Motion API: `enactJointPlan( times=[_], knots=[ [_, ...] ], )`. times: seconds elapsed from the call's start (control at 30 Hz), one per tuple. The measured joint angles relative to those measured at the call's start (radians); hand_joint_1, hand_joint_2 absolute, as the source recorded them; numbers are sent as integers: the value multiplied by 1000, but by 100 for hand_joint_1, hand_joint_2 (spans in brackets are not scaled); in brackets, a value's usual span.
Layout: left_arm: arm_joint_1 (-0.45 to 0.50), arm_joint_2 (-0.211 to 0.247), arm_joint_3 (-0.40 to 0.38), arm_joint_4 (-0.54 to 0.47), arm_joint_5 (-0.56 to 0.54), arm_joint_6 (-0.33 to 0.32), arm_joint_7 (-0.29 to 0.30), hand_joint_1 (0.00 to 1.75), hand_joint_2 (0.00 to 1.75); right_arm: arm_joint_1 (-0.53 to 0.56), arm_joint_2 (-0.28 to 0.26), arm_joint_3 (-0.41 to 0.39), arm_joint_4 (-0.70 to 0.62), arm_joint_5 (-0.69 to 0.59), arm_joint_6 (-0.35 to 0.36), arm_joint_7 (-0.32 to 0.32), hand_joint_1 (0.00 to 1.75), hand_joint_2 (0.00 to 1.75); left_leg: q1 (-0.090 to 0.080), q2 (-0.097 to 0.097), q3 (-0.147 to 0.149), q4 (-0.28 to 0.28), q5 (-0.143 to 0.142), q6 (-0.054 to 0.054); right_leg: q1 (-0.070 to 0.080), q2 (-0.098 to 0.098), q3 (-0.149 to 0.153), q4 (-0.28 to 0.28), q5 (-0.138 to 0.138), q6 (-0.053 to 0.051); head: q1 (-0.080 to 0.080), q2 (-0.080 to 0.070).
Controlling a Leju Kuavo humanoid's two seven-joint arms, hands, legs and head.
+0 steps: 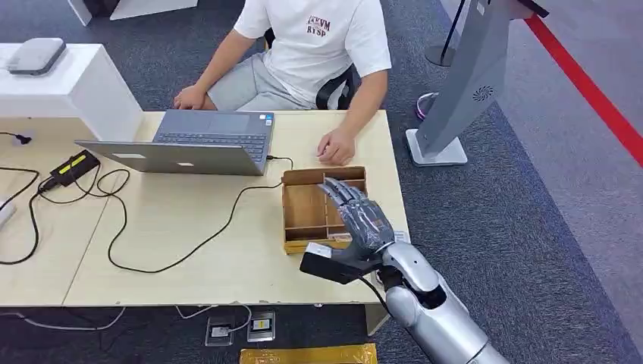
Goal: Pass the card to the sensor for recognition and then transmit it.
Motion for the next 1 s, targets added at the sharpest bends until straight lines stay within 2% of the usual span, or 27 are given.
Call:
enactJointPlan(
  times=[0.33,0.53,1.0],
  knots=[
    [0,0,0,0,11,6,0,0,175,3,-5,8,27,-8,-13,14,0,175,0,0,0,0,0,0,0,0,-1,0,0,0,0,0],
    [0,0,8,0,20,16,0,0,175,5,-30,8,47,-13,-39,15,0,175,0,0,0,0,0,0,0,1,-1,0,0,0,0,0],
    [0,0,9,0,20,16,0,0,175,8,-50,8,72,-13,-41,13,0,175,0,0,0,0,0,0,0,1,-1,0,0,0,0,0]
  ],
)
